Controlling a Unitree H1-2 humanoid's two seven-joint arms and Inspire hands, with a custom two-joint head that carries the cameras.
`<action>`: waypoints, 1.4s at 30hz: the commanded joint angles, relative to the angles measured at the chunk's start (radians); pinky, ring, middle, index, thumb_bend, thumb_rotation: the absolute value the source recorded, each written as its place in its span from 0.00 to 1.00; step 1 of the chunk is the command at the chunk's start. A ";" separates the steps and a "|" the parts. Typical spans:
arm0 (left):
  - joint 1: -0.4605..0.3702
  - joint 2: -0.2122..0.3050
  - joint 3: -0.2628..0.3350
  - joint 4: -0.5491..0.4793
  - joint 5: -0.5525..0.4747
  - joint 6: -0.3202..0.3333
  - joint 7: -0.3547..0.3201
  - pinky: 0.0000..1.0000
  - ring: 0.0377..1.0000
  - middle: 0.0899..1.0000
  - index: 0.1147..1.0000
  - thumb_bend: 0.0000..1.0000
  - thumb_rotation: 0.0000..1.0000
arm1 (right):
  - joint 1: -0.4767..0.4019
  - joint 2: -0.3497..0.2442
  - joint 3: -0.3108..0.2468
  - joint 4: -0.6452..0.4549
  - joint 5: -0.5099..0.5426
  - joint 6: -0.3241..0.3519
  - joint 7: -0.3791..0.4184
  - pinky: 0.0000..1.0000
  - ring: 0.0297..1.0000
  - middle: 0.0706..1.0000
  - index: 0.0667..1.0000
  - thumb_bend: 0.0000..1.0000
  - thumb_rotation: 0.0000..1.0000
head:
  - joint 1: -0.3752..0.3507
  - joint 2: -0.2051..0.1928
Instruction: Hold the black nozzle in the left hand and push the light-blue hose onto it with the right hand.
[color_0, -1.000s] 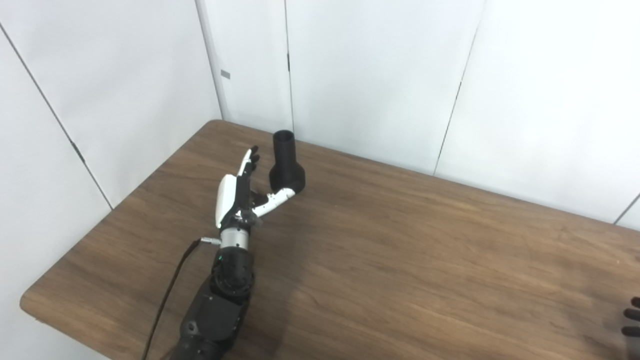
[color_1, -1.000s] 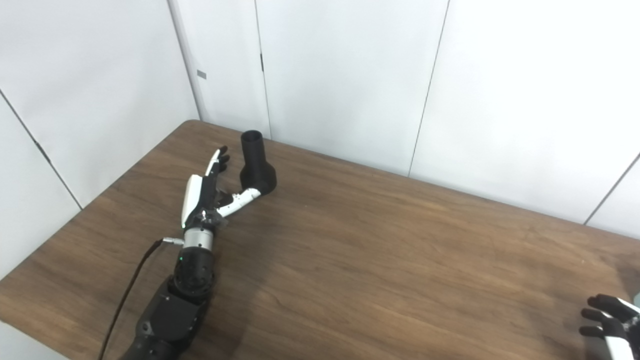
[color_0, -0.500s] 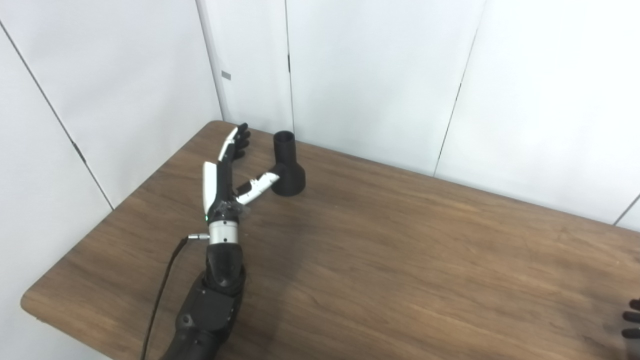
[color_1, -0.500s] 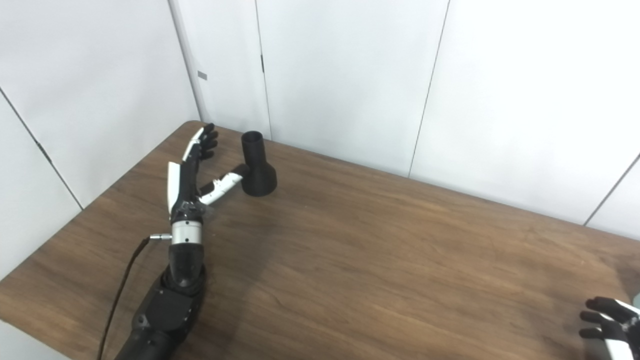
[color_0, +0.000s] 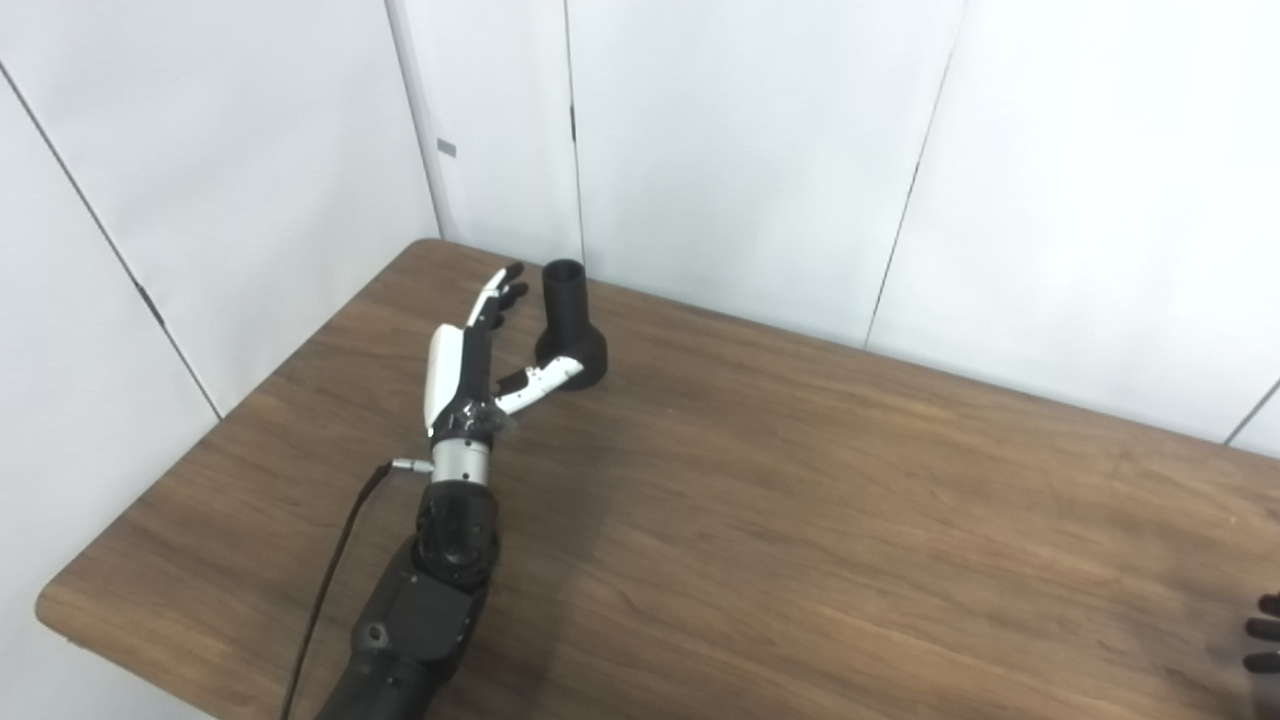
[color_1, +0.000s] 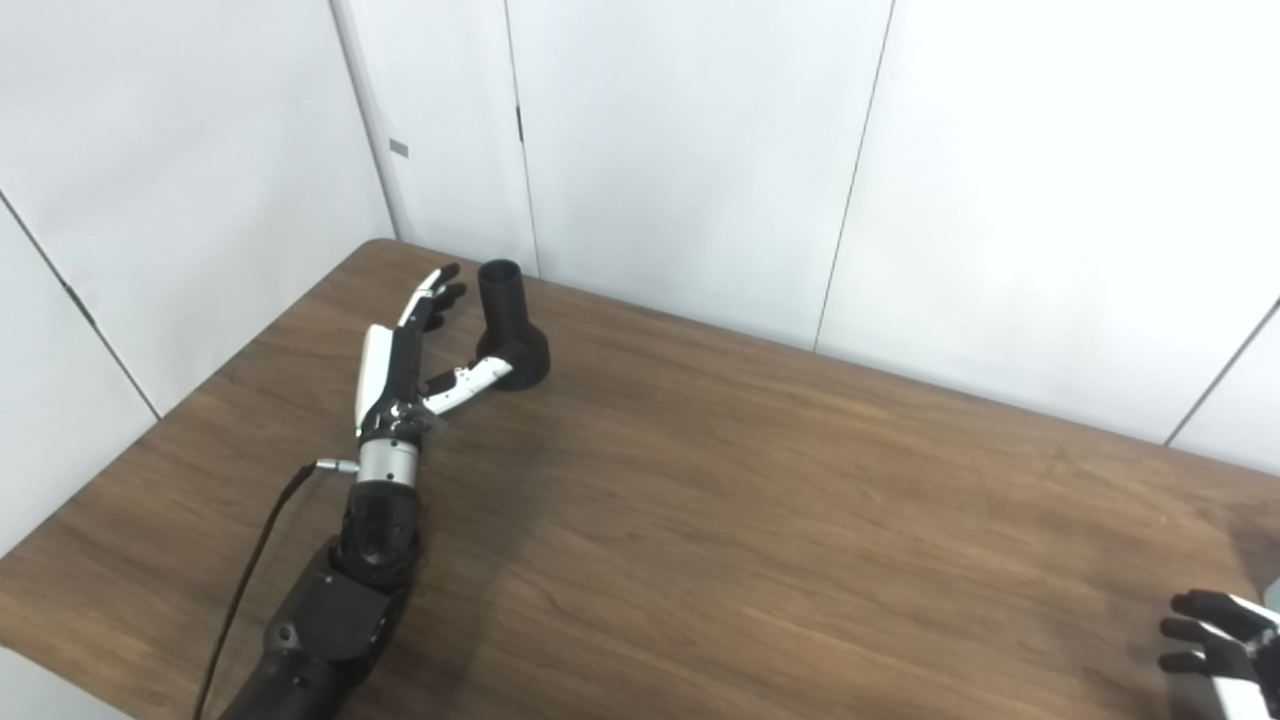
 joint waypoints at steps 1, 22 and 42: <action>0.034 0.018 -0.018 -0.003 0.042 0.045 -0.013 0.79 0.83 0.83 0.89 1.00 0.56 | 0.007 0.000 -0.005 0.004 0.005 -0.035 0.000 0.41 0.55 0.57 0.52 0.92 0.70 | 0.000 0.001; 0.017 0.045 -0.033 0.042 0.052 0.123 -0.020 0.75 0.81 0.82 0.86 1.00 0.56 | 0.014 0.000 -0.002 -0.008 -0.010 -0.040 -0.002 0.43 0.56 0.58 0.54 0.91 0.71 | -0.007 0.002; -0.029 0.100 -0.098 0.010 0.130 0.306 -0.115 0.72 0.82 0.84 0.86 1.00 0.48 | 0.023 0.003 0.000 -0.033 -0.003 -0.014 0.003 0.44 0.58 0.59 0.54 0.90 0.70 | -0.017 0.008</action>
